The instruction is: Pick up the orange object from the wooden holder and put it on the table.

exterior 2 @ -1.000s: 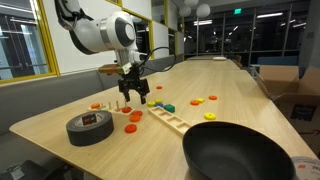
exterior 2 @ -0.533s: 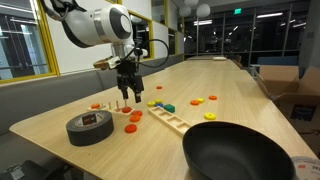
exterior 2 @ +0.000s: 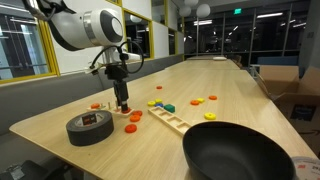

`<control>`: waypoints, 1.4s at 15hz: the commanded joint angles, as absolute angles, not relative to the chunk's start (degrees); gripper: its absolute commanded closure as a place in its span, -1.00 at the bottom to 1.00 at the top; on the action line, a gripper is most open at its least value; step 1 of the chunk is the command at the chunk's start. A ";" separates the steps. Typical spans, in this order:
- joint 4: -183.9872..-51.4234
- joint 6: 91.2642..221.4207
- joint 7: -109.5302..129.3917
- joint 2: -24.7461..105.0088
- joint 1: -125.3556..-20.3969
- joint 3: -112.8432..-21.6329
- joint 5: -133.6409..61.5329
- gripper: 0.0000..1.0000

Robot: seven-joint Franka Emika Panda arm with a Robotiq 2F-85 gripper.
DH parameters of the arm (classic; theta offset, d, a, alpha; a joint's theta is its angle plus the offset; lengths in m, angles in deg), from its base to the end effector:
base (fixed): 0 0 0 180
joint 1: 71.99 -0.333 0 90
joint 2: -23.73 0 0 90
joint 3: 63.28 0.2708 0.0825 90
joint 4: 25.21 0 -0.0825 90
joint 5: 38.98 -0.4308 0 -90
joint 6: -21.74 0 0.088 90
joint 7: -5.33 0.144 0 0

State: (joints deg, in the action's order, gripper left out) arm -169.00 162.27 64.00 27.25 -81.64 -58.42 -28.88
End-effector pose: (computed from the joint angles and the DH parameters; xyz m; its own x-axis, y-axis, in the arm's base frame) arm 0.4576 0.1152 0.1271 0.8098 -0.5865 0.0123 -0.5813 -0.7994 0.1522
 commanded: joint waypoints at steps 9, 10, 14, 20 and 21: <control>-172.20 167.85 75.31 25.00 -81.19 -57.80 -29.39 -1.00; -172.38 168.51 75.70 25.07 -81.14 -57.86 -29.23 -1.00; -173.12 171.12 75.78 25.42 -80.77 -58.06 -29.65 -1.00; -173.65 173.16 74.67 25.87 -80.08 -58.29 -31.22 -1.00; -173.58 173.17 74.64 25.95 -79.97 -58.31 -31.38 -1.00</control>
State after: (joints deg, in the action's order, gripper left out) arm -172.88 171.74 75.20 26.83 -80.41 -58.31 -29.69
